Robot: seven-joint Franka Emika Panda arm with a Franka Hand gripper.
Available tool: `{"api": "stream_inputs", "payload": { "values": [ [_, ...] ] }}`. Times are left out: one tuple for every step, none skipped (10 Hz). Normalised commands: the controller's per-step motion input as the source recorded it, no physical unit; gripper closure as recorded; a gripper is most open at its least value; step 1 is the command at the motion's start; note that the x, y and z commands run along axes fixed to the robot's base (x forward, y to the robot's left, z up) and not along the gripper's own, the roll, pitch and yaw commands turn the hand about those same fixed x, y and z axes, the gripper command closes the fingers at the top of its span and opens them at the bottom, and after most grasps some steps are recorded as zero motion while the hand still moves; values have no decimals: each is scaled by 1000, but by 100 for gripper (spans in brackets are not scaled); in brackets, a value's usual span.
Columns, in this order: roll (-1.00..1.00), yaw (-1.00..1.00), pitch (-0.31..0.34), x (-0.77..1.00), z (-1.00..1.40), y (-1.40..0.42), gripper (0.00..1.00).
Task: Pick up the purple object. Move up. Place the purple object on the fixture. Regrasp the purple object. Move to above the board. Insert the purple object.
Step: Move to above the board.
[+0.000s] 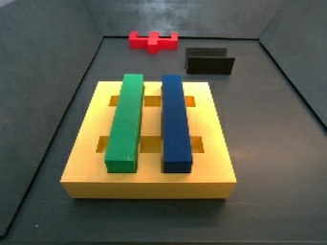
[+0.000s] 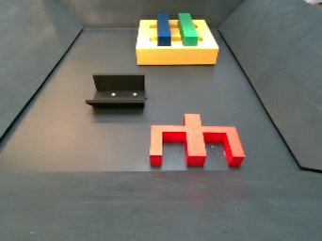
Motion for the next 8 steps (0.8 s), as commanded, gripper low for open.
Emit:
{"api": "stream_inputs", "payload": {
  "values": [
    [-1000,123,24,-96,8,-42,100],
    [-1000,120,1,-96,28,-9,100],
    [-1000,115,-26,-90,4,24,100],
    [-1000,106,-55,-84,2,38,100],
    [-966,93,-79,-80,8,40,100],
    [-661,51,-82,-69,-4,34,100],
    [-458,28,-72,-57,1,28,100],
    [-349,23,-62,-51,4,20,100]
  ]
}}
